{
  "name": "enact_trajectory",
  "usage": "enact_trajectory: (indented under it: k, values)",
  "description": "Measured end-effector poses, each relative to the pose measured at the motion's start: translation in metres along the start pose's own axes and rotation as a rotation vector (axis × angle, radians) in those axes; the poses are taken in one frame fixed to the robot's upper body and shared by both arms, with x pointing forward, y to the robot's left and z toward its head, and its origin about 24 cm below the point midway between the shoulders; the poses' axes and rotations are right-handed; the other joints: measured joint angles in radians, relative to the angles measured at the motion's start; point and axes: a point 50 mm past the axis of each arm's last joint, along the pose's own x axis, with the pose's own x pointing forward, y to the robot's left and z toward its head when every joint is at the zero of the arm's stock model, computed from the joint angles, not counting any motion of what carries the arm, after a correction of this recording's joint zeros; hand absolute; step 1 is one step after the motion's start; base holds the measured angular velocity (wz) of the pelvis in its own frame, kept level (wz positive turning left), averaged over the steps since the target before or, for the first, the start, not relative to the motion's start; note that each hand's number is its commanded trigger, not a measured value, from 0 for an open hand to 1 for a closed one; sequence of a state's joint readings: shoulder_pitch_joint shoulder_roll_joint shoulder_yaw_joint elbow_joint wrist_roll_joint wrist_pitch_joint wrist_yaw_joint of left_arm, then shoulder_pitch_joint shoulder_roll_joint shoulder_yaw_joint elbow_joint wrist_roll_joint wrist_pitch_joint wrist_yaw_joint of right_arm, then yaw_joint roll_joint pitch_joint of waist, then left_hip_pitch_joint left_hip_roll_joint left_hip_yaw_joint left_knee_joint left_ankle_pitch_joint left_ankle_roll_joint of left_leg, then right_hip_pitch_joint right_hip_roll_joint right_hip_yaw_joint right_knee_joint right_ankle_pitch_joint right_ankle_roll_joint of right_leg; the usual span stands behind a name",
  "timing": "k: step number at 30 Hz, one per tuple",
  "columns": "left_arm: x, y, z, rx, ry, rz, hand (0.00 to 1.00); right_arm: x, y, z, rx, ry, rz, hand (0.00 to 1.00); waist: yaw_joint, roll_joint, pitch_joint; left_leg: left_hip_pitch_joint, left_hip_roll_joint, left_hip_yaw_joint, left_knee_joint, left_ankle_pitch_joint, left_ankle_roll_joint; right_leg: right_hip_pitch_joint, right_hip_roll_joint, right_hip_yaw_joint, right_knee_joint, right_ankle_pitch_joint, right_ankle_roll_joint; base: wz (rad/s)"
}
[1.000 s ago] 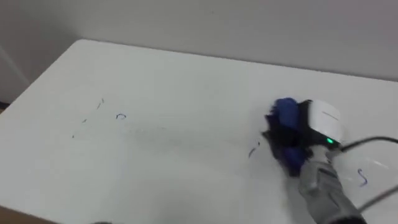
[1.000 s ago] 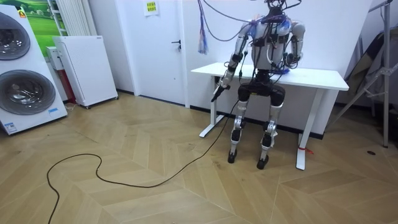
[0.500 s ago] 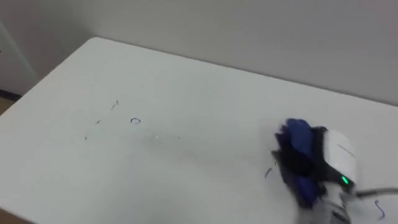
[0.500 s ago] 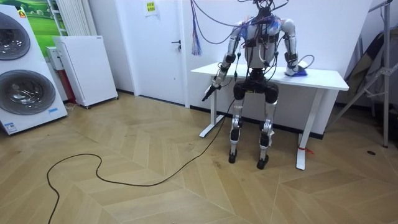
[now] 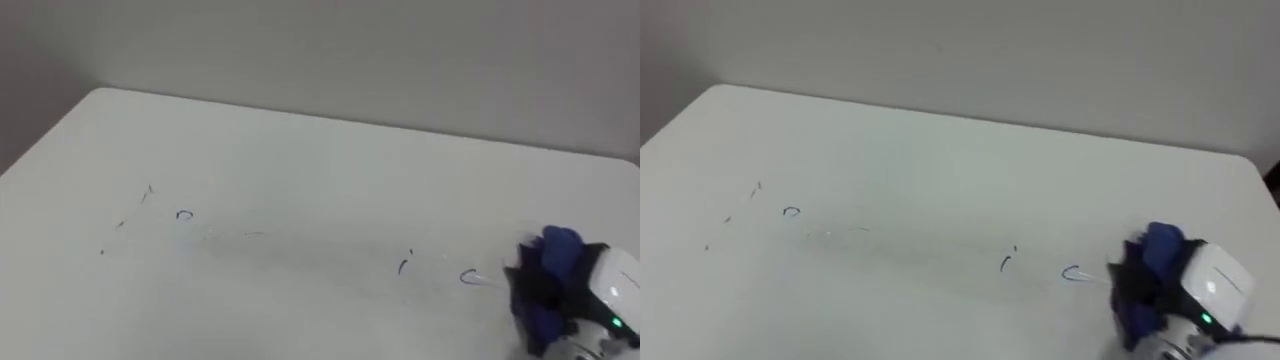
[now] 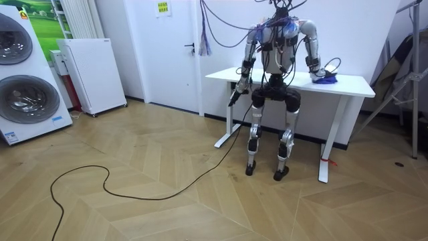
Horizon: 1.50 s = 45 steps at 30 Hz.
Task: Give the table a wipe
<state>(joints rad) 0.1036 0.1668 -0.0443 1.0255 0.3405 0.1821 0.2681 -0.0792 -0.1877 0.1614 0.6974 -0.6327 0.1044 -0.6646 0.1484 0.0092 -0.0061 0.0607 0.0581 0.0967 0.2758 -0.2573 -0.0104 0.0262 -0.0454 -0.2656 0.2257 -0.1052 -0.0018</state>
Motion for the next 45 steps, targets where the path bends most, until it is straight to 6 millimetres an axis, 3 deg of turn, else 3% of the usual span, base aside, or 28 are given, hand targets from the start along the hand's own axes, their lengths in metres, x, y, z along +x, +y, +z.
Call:
enact_trajectory:
  k: [1,3,4,6,8,11,13,14,16,19,21,23,26,29,31,32,34,36,38,41,42,43,44,45]
  values:
    - [0.000,-0.002,0.003,0.016,-0.010,-0.008,0.00,0.003,0.006,0.025,0.020,-0.068,0.041,1.00,0.000,0.004,0.0036,-0.013,-0.003,-0.022,0.002,0.002,-0.001,-0.010,0.004,-0.014,0.000,0.003,-0.005,-0.12]
    - [-0.001,-0.006,0.007,0.036,-0.023,-0.017,0.00,0.005,0.010,0.048,0.036,-0.139,0.080,1.00,0.001,0.015,0.0145,-0.022,-0.002,-0.036,0.003,0.005,-0.006,-0.017,0.009,-0.015,0.000,0.001,-0.010,0.10]
    - [-0.002,-0.009,0.007,0.041,-0.022,-0.024,0.00,0.006,0.011,0.053,0.039,-0.169,0.087,1.00,0.009,0.027,0.0205,-0.028,-0.002,-0.044,0.002,0.006,-0.009,-0.022,0.011,-0.016,0.000,-0.002,-0.014,0.10]
    - [-0.003,-0.010,-0.002,0.043,0.005,-0.026,0.00,0.007,0.009,0.052,0.048,-0.183,0.075,1.00,0.011,0.032,0.0199,-0.031,-0.001,-0.048,-0.005,0.013,-0.007,-0.026,0.012,-0.022,-0.004,-0.008,-0.017,0.11]
    - [-0.006,-0.012,-0.016,0.032,0.040,-0.027,0.00,0.002,0.011,0.045,0.056,-0.201,0.054,1.00,-0.008,0.034,0.0187,-0.029,-0.002,-0.060,-0.011,0.018,-0.008,-0.017,0.010,-0.033,-0.008,-0.017,-0.014,0.24]
    - [-0.010,-0.010,-0.033,0.026,0.068,-0.010,0.00,-0.012,0.005,0.005,0.039,-0.156,-0.036,1.00,-0.031,0.024,0.0096,-0.009,-0.009,-0.068,-0.029,0.022,-0.004,0.019,0.008,-0.042,-0.041,-0.025,-0.002,0.46]
    - [-0.010,0.001,-0.041,0.008,0.085,0.039,0.00,-0.030,-0.009,-0.047,0.001,-0.003,-0.152,1.00,-0.045,0.008,-0.0041,0.013,-0.025,-0.063,-0.050,0.034,0.006,0.041,-0.009,-0.048,-0.044,-0.036,0.016,0.56]
    - [-0.011,0.005,-0.045,-0.005,0.094,0.051,0.00,-0.034,-0.013,-0.059,-0.018,0.031,-0.176,1.00,-0.046,0.005,-0.0052,0.021,-0.028,-0.062,-0.057,0.035,0.008,0.048,-0.012,-0.047,-0.045,-0.038,0.019,0.23]
    - [-0.012,0.017,-0.060,-0.034,0.127,0.092,0.00,-0.055,-0.030,-0.105,-0.100,0.162,-0.239,1.00,-0.075,-0.003,-0.0109,0.041,-0.037,-0.054,-0.065,0.033,0.014,0.083,-0.021,-0.053,-0.056,-0.044,0.031,0.19]
    - [-0.014,0.023,-0.064,-0.047,0.119,0.112,0.00,-0.074,-0.045,-0.139,-0.165,0.266,-0.258,1.00,-0.094,-0.007,-0.0146,0.063,-0.037,-0.045,-0.073,0.027,0.021,0.103,-0.022,-0.041,-0.053,-0.045,0.035,-0.06]
    - [-0.014,0.020,-0.059,-0.038,0.098,0.102,0.00,-0.074,-0.046,-0.142,-0.181,0.275,-0.250,1.00,-0.096,-0.007,-0.0149,0.074,-0.037,-0.041,-0.075,0.027,0.021,0.108,-0.021,-0.038,-0.051,-0.044,0.035,-0.21]
    - [-0.012,0.015,-0.045,-0.035,0.051,0.089,0.00,-0.072,-0.045,-0.140,-0.186,0.287,-0.251,1.00,-0.096,-0.007,-0.0148,0.084,-0.035,-0.034,-0.079,0.026,0.020,0.116,-0.020,-0.035,-0.050,-0.041,0.034,-0.13]
    - [-0.010,0.005,-0.029,-0.017,0.001,0.056,0.00,-0.054,-0.033,-0.116,-0.146,0.290,-0.218,1.00,-0.070,-0.003,-0.0138,0.091,-0.026,-0.014,-0.072,0.023,0.016,0.103,-0.010,-0.007,-0.036,-0.031,0.021,-0.37]
    - [-0.009,-0.006,-0.025,0.013,0.012,0.021,0.00,-0.032,-0.014,-0.065,-0.085,0.166,-0.108,1.00,-0.026,0.003,-0.0092,0.083,-0.019,-0.017,-0.066,0.019,0.010,0.072,0.008,-0.003,-0.034,-0.005,-0.002,-0.67]
    - [-0.010,-0.013,-0.019,0.026,0.002,-0.005,0.00,-0.021,0.003,-0.010,-0.042,-0.025,-0.002,1.00,-0.003,0.009,0.0010,0.047,-0.017,-0.054,-0.033,0.010,0.008,0.045,0.022,-0.011,-0.032,0.005,-0.016,-0.35]
    - [-0.010,-0.014,-0.018,0.030,0.000,-0.010,0.00,-0.020,0.006,0.004,-0.037,-0.071,0.021,1.00,0.000,0.011,0.0014,0.038,-0.018,-0.060,-0.030,0.009,0.010,0.036,0.022,-0.012,-0.025,0.003,-0.019,0.04]
    - [-0.012,-0.021,-0.013,0.043,-0.016,-0.032,0.00,-0.015,0.014,0.043,-0.019,-0.210,0.084,1.00,0.010,0.030,0.0204,0.021,-0.019,-0.072,-0.021,0.016,0.001,0.021,0.026,-0.011,-0.020,-0.009,-0.025,0.15]
    - [-0.015,-0.025,-0.020,0.053,-0.004,-0.044,0.00,-0.015,0.017,0.051,-0.012,-0.256,0.103,1.00,0.027,0.039,0.0239,0.015,-0.018,-0.074,-0.026,0.021,-0.004,0.009,0.022,-0.011,-0.013,-0.022,-0.024,0.15]
    - [-0.018,-0.028,-0.032,0.058,0.030,-0.051,0.00,-0.015,0.018,0.050,-0.005,-0.269,0.100,1.00,0.019,0.044,0.0196,0.013,-0.020,-0.077,-0.035,0.028,0.000,-0.004,0.017,-0.018,0.001,-0.031,-0.027,0.17]
    - [-0.018,-0.024,-0.039,0.048,0.053,-0.043,0.00,-0.021,0.014,0.027,0.004,-0.269,0.043,1.00,-0.018,0.036,0.0139,0.013,-0.027,-0.101,-0.043,0.038,0.001,0.013,0.011,-0.038,-0.010,-0.037,-0.023,0.48]
    - [-0.017,-0.018,-0.038,0.052,0.044,-0.023,0.00,-0.026,0.008,0.004,-0.007,-0.227,-0.009,1.00,-0.022,0.034,0.0101,0.021,-0.031,-0.098,-0.053,0.044,0.004,0.029,0.009,-0.038,-0.023,-0.039,-0.019,0.63]
    - [-0.016,-0.010,-0.040,0.047,0.043,0.011,0.00,-0.034,0.001,-0.022,-0.034,-0.166,-0.061,1.00,-0.033,0.023,0.0011,0.030,-0.037,-0.092,-0.065,0.054,0.009,0.045,0.003,-0.040,-0.029,-0.045,-0.010,0.66]
    - [-0.015,-0.006,-0.042,0.043,0.048,0.024,0.00,-0.039,-0.002,-0.035,-0.051,-0.132,-0.086,1.00,-0.038,0.017,-0.0043,0.040,-0.040,-0.082,-0.075,0.058,0.011,0.053,0.000,-0.039,-0.035,-0.047,-0.006,0.56]
    - [-0.016,-0.002,-0.044,0.027,0.051,0.041,0.00,-0.048,-0.010,-0.058,-0.084,-0.063,-0.131,1.00,-0.040,0.010,-0.0068,0.057,-0.042,-0.058,-0.084,0.059,0.014,0.073,-0.004,-0.039,-0.041,-0.052,0.002,0.26]
